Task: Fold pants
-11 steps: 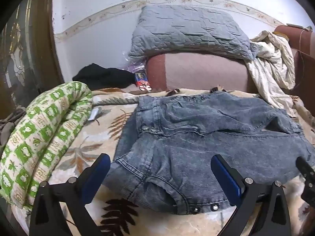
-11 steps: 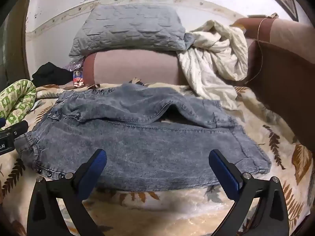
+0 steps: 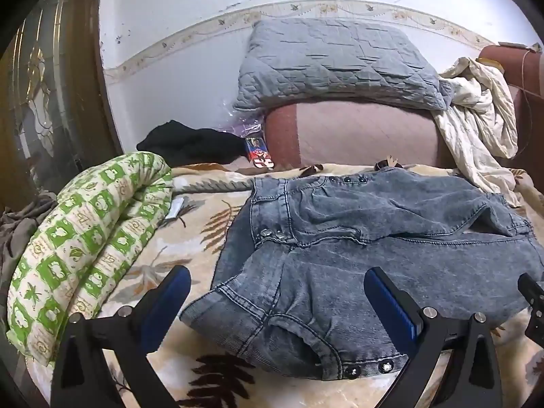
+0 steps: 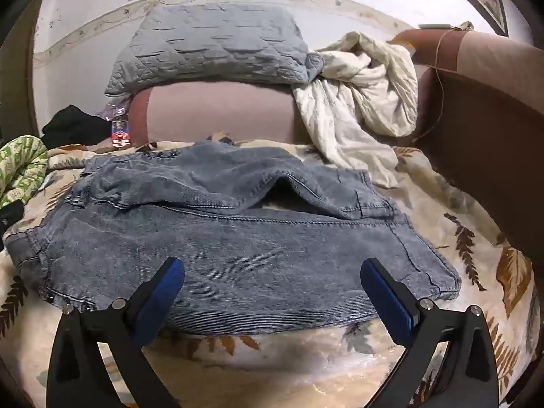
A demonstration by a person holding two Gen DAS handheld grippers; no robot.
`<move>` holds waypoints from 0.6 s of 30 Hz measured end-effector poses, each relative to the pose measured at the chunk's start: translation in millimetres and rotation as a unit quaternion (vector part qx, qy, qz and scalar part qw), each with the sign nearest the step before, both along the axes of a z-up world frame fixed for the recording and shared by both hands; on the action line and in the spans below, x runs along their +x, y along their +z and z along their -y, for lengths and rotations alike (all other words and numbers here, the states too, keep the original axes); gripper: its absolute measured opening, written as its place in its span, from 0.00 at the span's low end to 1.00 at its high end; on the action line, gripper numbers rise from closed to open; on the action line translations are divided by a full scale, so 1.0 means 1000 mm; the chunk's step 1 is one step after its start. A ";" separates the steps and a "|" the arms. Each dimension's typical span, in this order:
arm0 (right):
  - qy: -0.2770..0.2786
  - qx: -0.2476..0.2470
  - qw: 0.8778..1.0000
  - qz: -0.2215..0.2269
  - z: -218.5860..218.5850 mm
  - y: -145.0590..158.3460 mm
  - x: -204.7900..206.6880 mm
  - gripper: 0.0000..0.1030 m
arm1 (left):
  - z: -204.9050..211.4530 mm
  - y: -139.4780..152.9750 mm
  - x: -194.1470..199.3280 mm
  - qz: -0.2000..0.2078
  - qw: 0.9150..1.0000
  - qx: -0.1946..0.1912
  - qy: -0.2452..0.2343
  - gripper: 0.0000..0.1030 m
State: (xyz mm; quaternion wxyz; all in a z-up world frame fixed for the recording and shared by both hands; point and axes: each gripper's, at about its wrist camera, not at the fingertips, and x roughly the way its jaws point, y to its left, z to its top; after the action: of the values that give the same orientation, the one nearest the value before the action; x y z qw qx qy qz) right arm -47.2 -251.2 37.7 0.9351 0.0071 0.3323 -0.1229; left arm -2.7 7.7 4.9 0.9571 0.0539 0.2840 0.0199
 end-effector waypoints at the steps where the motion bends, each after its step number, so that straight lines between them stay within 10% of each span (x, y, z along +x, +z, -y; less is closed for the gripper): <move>1: -0.009 -0.023 1.000 0.009 -0.029 -0.012 -0.009 1.00 | -0.001 0.001 0.000 0.000 1.000 -0.002 0.000 1.00; 18: -0.013 -0.013 1.000 0.008 -0.024 -0.011 -0.006 1.00 | -0.002 0.010 -0.004 0.012 1.000 -0.014 -0.001 1.00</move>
State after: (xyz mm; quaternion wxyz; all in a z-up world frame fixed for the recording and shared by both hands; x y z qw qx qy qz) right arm -53.4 -226.7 27.0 0.9362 0.0001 0.3225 -0.1399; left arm -6.3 9.5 14.8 0.9610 0.0406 0.2731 0.0158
